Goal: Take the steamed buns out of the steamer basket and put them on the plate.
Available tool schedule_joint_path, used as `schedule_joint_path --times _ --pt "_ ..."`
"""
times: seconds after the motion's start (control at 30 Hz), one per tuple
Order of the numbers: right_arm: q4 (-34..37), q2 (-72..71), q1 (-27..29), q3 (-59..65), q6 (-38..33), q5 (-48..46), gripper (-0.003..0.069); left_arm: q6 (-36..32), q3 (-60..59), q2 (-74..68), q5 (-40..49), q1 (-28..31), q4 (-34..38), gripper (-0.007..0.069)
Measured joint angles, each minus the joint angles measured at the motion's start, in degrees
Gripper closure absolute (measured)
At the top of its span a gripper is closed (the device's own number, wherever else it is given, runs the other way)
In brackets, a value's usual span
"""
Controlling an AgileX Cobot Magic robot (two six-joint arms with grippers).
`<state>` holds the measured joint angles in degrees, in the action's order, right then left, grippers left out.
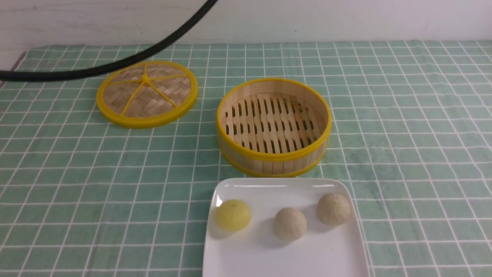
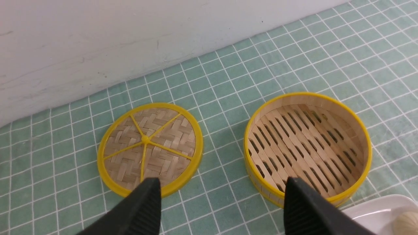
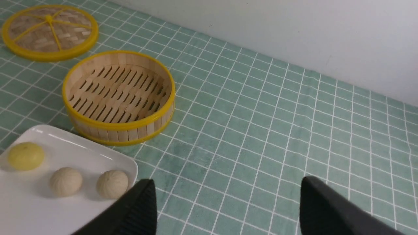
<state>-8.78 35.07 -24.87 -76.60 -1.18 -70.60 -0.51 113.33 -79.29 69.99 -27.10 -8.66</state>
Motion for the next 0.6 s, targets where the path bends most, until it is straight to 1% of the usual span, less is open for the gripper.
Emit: schedule_joint_path --times 0.13,0.23,0.27,0.3,0.33,0.43,0.47,0.57,0.6 --pt "-0.05 -8.18 0.00 8.04 1.18 4.53 0.0090 0.00 0.00 0.00 0.00 0.00 1.24 0.0120" --pt "-0.06 -15.23 0.00 15.72 4.65 8.27 0.0090 0.00 0.00 -0.04 0.00 0.00 2.13 0.0120" --pt "-0.12 -15.96 0.00 16.56 4.90 8.41 0.0090 0.00 0.00 -0.04 0.00 0.00 2.16 0.0120" --pt "-0.37 -18.72 0.00 19.95 5.59 9.54 0.0090 0.00 0.00 -0.04 0.00 0.00 2.53 0.0120" --pt "-0.38 -19.07 0.00 20.37 5.59 9.54 0.0090 0.00 0.00 -0.04 0.00 0.00 2.65 0.0120" --pt "-1.07 -25.10 0.00 28.37 5.71 13.79 0.0090 0.00 0.00 -0.04 0.00 0.00 3.17 0.0120" --pt "-1.12 -25.42 0.00 29.26 5.71 14.41 0.0090 0.00 0.00 -0.04 0.00 0.00 3.17 0.0120" --pt "-1.81 -30.76 0.00 36.21 5.90 19.46 0.0090 0.00 0.00 -0.04 0.00 0.00 3.22 0.0120" --pt "-1.81 -31.03 0.00 36.58 5.90 19.46 0.0090 0.00 0.00 -0.04 0.00 0.00 3.22 0.0120"
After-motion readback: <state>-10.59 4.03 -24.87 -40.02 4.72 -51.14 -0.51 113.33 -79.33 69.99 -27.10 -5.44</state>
